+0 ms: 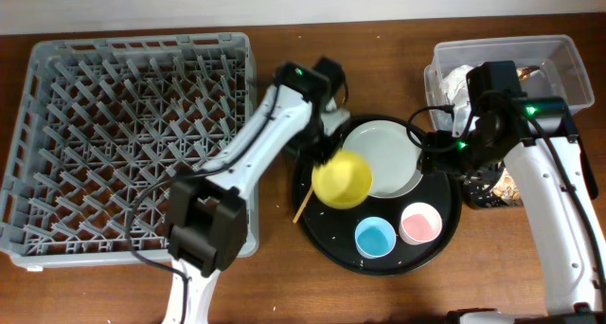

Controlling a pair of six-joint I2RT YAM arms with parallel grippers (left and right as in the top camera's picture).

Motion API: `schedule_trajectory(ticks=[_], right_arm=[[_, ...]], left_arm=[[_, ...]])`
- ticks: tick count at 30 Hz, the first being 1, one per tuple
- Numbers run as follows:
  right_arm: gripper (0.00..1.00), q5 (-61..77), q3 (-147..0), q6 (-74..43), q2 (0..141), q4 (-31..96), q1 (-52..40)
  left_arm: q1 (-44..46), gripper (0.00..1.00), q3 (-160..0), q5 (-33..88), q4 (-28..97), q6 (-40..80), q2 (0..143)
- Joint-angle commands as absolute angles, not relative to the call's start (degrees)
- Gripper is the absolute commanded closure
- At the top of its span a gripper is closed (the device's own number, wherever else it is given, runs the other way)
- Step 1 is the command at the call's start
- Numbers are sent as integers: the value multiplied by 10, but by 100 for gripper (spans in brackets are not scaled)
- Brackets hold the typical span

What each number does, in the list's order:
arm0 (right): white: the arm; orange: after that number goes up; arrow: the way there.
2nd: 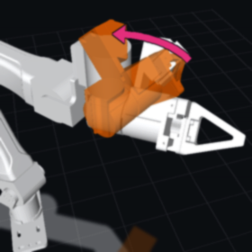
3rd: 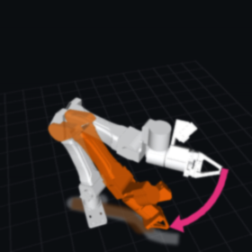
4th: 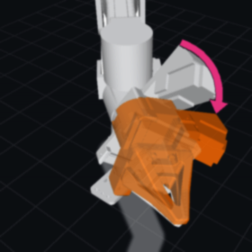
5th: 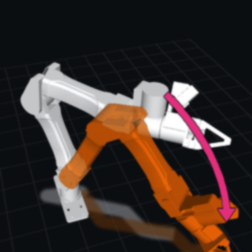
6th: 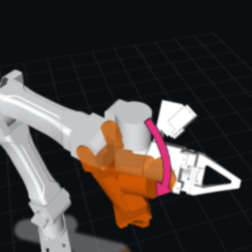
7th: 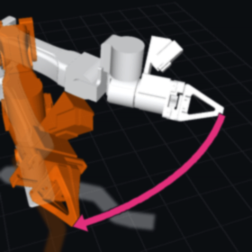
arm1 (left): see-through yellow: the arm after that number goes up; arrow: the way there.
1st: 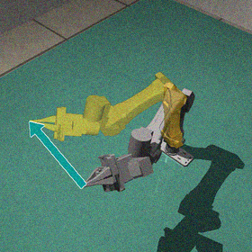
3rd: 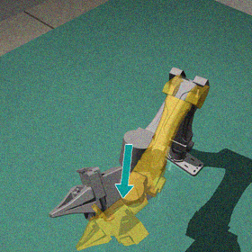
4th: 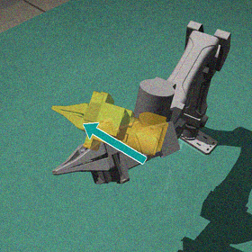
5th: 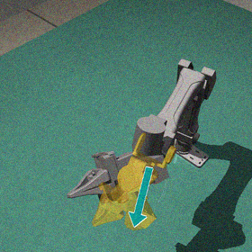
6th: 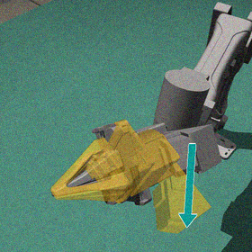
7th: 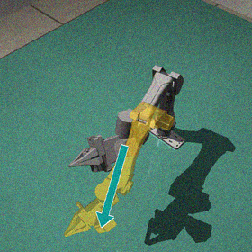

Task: Sort waste into correct bins and load items into the dishwasher rack
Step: 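Grasp the yellow bowl with the left gripper and place it in the rack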

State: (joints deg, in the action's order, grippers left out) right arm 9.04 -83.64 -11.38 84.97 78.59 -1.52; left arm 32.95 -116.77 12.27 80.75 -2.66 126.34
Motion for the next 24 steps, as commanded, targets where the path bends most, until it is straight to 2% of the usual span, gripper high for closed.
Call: schedule_trajectory(ticks=[1, 3, 6, 9, 11, 15, 21, 24], right_arm=[[26, 83, -846, -109, 847, 784, -13], [26, 83, -846, -110, 847, 780, -13], [26, 83, -846, -110, 847, 764, -13], [26, 83, -846, -110, 847, 760, -13], [25, 83, -846, -110, 847, 760, -13], [22, 83, -846, -110, 848, 758, -13], [21, 70, -846, -110, 848, 758, -13], [20, 70, -846, -110, 848, 757, -13]], left_arm=[[277, 99, -1307, 18, 823, -22, 1259], [227, 99, -1368, -144, 793, 7, 1259], [171, 99, -1364, -371, 693, 35, 1259], [149, 99, -1359, -522, 611, 35, 1261], [134, 99, -1359, -571, 563, 34, 1278], [119, 99, -1359, -703, 531, 34, 1382], [119, 99, -1359, -691, 529, 34, 1438], [124, 99, -1359, -620, 545, 34, 1438]])
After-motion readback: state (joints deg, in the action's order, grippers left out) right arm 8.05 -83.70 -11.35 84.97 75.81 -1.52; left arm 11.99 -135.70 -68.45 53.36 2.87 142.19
